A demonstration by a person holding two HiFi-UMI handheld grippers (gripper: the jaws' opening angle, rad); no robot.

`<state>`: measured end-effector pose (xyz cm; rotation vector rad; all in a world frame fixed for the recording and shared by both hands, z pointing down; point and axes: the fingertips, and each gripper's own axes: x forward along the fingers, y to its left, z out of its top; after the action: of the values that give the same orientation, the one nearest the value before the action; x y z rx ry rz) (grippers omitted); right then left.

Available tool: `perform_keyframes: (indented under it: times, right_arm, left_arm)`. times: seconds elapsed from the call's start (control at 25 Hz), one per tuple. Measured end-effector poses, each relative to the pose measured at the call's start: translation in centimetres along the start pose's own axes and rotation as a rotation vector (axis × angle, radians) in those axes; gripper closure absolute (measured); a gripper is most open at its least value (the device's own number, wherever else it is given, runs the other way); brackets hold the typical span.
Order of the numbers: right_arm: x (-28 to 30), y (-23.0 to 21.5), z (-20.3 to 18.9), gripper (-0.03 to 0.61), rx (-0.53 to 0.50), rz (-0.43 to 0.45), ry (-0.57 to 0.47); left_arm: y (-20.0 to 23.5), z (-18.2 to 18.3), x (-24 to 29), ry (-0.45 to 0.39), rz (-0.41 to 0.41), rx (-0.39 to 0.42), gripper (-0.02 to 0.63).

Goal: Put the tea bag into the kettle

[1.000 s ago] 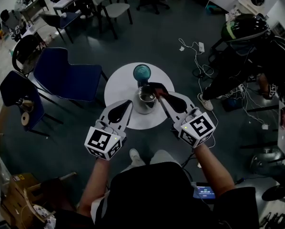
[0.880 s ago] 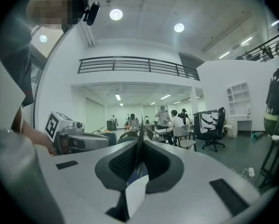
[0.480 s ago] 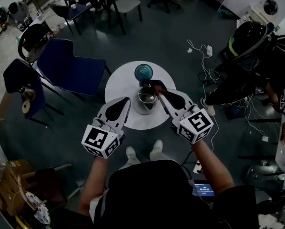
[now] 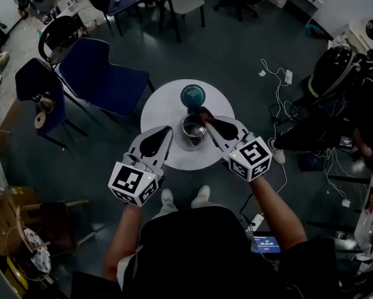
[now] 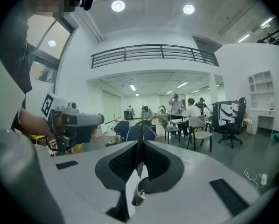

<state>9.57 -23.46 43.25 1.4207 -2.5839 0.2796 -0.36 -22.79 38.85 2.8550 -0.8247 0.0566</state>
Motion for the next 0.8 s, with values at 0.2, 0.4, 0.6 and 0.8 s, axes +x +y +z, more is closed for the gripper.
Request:
perform_keyframes:
  times: [0.2, 0.4, 0.6, 0.8]
  right_arm:
    - [1.0, -0.5, -1.8, 0.541, -0.055, 0.051, 0.064]
    - [2.4, -0.6, -3.7, 0.541, -0.081, 0.101, 0.121]
    - [3.6, -1.2, -5.2, 0.541, -0.097, 0.135, 0.196]
    - [4.6, -2.3, -6.9, 0.541, -0.096, 0.162, 0.264]
  left_arm:
    - [0.0, -0.1, -0.1, 0.003, 0.05, 0.002, 0.598]
    - [0.3, -0.4, -0.2, 0.0, 0.088, 0.002, 0.598]
    - [0.4, -0.6, -0.1, 0.01, 0.13, -0.009, 0.598]
    - [0.4, -1.1, 0.1, 0.02, 0.173, -0.02, 0.598]
